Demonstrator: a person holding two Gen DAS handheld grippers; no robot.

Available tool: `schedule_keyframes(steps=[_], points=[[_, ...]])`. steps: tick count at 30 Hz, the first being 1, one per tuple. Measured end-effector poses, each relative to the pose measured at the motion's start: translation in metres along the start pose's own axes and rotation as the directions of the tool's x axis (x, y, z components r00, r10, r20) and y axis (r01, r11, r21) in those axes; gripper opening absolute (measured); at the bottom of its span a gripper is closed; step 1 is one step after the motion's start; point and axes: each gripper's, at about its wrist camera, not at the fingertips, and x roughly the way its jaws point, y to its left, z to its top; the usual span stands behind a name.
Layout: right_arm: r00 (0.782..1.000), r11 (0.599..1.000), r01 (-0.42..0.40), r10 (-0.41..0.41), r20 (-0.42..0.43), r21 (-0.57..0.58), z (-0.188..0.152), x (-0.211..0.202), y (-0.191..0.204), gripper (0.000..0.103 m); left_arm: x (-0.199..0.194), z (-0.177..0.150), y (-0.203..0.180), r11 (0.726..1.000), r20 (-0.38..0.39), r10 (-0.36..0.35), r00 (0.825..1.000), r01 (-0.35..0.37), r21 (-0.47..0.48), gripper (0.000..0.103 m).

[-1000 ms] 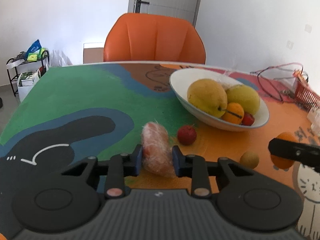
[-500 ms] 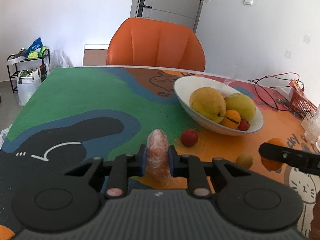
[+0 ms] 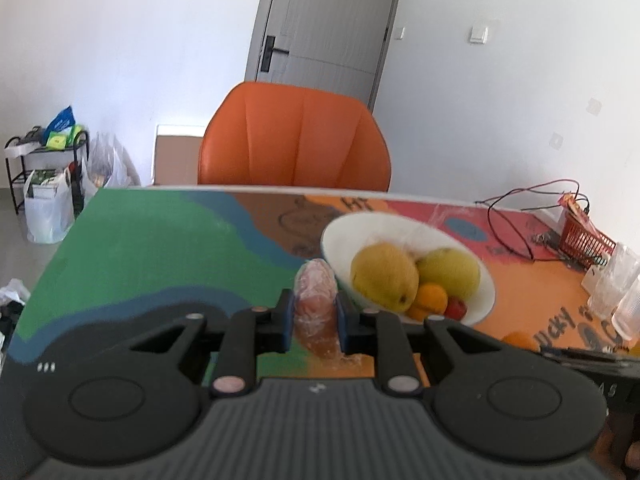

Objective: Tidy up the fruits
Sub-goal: 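Carry the pomelo segment and orange toward the white bowl, then lower the pomelo segment and orange into the bowl and open both tools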

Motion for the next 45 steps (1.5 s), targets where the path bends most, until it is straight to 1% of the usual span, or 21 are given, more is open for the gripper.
schedule_keyframes(steps=[5,13,18,26,31,38,42,45], points=[[1.0,1.0,0.016,-0.016,0.027,0.007,0.009,-0.004,-0.008,0.038,0.009,0.016,-0.008,1.0,0.026,-0.021,0.999,0.02,0.019,0.02],[0.996,0.999,0.053,-0.053,0.066,0.0,0.035,-0.001,-0.021,0.038,0.038,0.04,-0.016,0.998,0.032,-0.05,0.998,0.048,0.05,0.02],[0.994,0.997,0.071,-0.071,0.077,0.008,0.052,0.01,-0.03,0.038,0.063,0.048,-0.023,0.996,0.015,-0.059,0.998,0.058,0.066,0.02],[0.989,0.991,0.131,-0.132,0.069,0.023,0.074,0.038,-0.053,0.038,0.095,0.047,-0.024,0.995,-0.038,-0.07,0.997,0.073,0.066,0.02],[0.987,0.988,0.15,-0.152,0.054,0.047,0.083,0.056,-0.066,0.038,0.109,0.05,-0.028,0.994,-0.05,-0.065,0.997,0.069,0.083,0.019],[0.989,0.988,0.144,-0.146,0.031,0.063,0.088,0.075,-0.075,0.038,0.123,0.053,-0.031,0.994,-0.063,-0.058,0.996,0.063,0.089,0.019],[0.989,0.987,0.145,-0.147,0.022,0.066,0.088,0.081,-0.077,0.038,0.131,0.054,-0.033,0.994,-0.077,-0.035,0.996,0.042,0.103,0.02],[0.989,0.987,0.147,-0.148,0.014,0.068,0.088,0.086,-0.078,0.038,0.138,0.053,-0.033,0.995,-0.096,-0.011,0.995,0.02,0.097,0.022]])
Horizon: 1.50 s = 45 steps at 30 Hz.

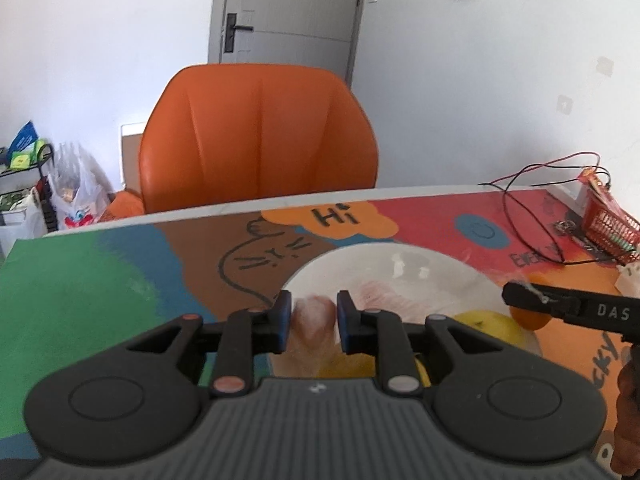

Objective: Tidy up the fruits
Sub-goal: 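Lower the pomelo segment and orange into the bowl and open both tools, then move both open tools back from the bowl toward the loose red apple and small fruit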

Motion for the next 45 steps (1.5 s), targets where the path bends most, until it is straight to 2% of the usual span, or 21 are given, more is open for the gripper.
schedule_keyframes(steps=[3,4,6,8,10,18,21,27,29,33,36,40,45], points=[[1.0,1.0,-0.001,0.001,-0.002,-0.001,0.002,0.003,0.001,0.038,-0.001,-0.001,0.001,1.0,-0.003,0.005,1.0,-0.005,0.0,0.024],[1.0,1.0,0.001,-0.001,-0.003,-0.002,0.002,0.005,0.002,0.038,-0.001,-0.001,0.002,1.0,-0.004,0.005,1.0,-0.005,0.0,0.027],[1.0,1.0,0.003,-0.003,-0.008,-0.003,0.002,0.007,0.003,0.039,-0.004,-0.001,0.003,1.0,0.0,0.005,1.0,-0.005,-0.009,0.037],[1.0,1.0,0.009,-0.009,-0.005,-0.008,0.002,0.009,0.004,0.04,-0.01,0.0,0.006,1.0,0.019,0.001,1.0,-0.001,-0.022,0.053],[1.0,1.0,0.008,-0.008,-0.004,-0.005,0.003,0.011,0.004,0.043,-0.017,0.0,0.008,1.0,0.036,0.011,0.999,-0.01,-0.03,0.058],[1.0,1.0,0.001,-0.001,0.007,-0.008,0.001,0.001,0.01,0.045,-0.039,-0.004,0.012,0.999,0.059,0.018,0.998,-0.015,-0.047,0.07],[1.0,1.0,-0.002,0.002,0.011,-0.008,-0.001,-0.008,0.012,0.046,-0.048,-0.008,0.011,0.998,0.069,0.025,0.997,-0.021,-0.057,0.078],[1.0,1.0,-0.018,0.018,0.02,-0.023,-0.005,-0.025,0.02,0.053,-0.062,-0.016,0.011,0.997,0.069,0.028,0.997,-0.022,-0.079,0.087],[0.999,0.999,-0.026,0.027,0.025,-0.026,-0.007,-0.032,0.023,0.058,-0.067,-0.019,0.011,0.996,0.065,0.024,0.998,-0.018,-0.085,0.089],[0.998,0.999,-0.043,0.044,0.041,-0.027,-0.012,-0.045,0.028,0.079,-0.081,-0.024,0.014,0.991,0.076,-0.018,0.997,0.028,-0.131,0.093],[0.997,0.998,-0.045,0.048,0.061,-0.036,-0.018,-0.057,0.032,0.086,-0.092,-0.028,0.013,0.991,0.09,0.003,0.996,0.009,-0.136,0.097],[0.995,0.998,-0.047,0.05,0.082,-0.039,-0.025,-0.071,0.037,0.101,-0.104,-0.032,0.01,0.989,0.09,0.017,0.996,-0.004,-0.145,0.098],[0.994,0.998,-0.034,0.038,0.104,-0.044,-0.033,-0.088,0.044,0.103,-0.118,-0.038,0.009,0.986,0.099,0.053,0.994,-0.036,-0.165,0.098]])
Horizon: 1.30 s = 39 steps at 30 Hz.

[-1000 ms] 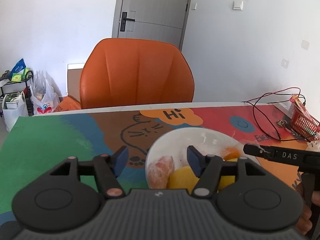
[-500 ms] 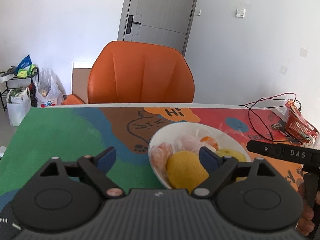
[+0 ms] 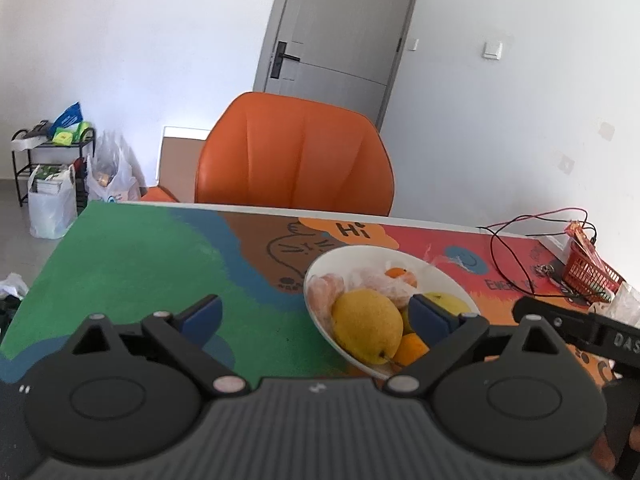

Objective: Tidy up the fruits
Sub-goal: 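Move both open tools back from the bowl toward the loose red apple and small fruit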

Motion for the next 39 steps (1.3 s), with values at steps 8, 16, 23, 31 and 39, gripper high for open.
schedule_keyframes(steps=[8,16,23,31,39], points=[[1.0,1.0,-0.018,0.018,0.007,0.003,-0.009,-0.029,0.01,0.103,-0.016,-0.007,0.006,0.999,-0.002,0.009,1.0,-0.01,-0.049,0.103],[1.0,1.0,-0.014,0.014,0.002,0.002,-0.022,-0.043,0.019,0.103,-0.026,-0.017,0.013,0.997,-0.01,-0.015,1.0,0.014,-0.076,0.103],[1.0,1.0,-0.016,0.016,0.003,-0.009,-0.032,-0.056,0.026,0.103,-0.037,-0.027,0.015,0.998,-0.023,-0.043,0.999,0.041,-0.051,0.103],[1.0,0.999,-0.017,0.016,-0.017,-0.03,-0.043,-0.063,0.028,0.103,-0.043,-0.037,0.018,0.999,-0.051,-0.028,0.998,0.027,-0.027,0.103],[0.999,0.999,-0.016,0.014,-0.046,-0.032,-0.053,-0.064,0.029,0.103,-0.043,-0.046,0.024,0.999,-0.083,-0.036,0.996,0.035,-0.017,0.103]])
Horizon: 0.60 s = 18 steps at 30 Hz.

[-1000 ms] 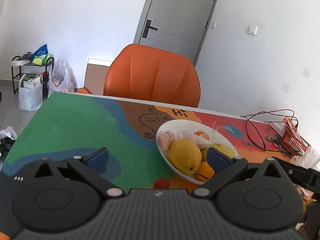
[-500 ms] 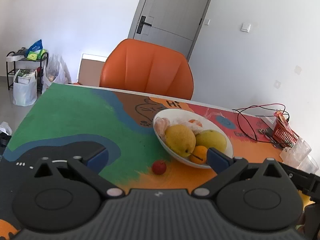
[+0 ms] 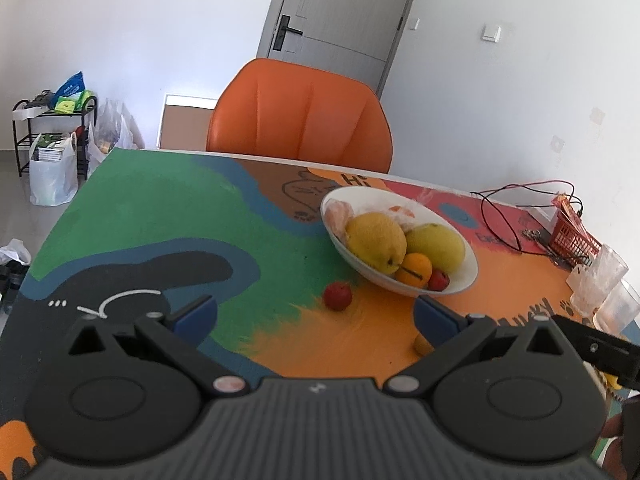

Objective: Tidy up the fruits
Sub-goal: 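Move both open tools back from the bowl toward the loose red apple and small fruit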

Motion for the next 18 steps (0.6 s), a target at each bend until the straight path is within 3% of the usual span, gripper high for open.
schedule_keyframes(steps=[18], points=[[0.999,1.0,-0.001,0.001,-0.05,0.0,-0.014,0.007,0.001,0.103,0.009,-0.007,-0.007,0.997,-0.058,-0.055,0.997,0.058,0.052,0.103]])
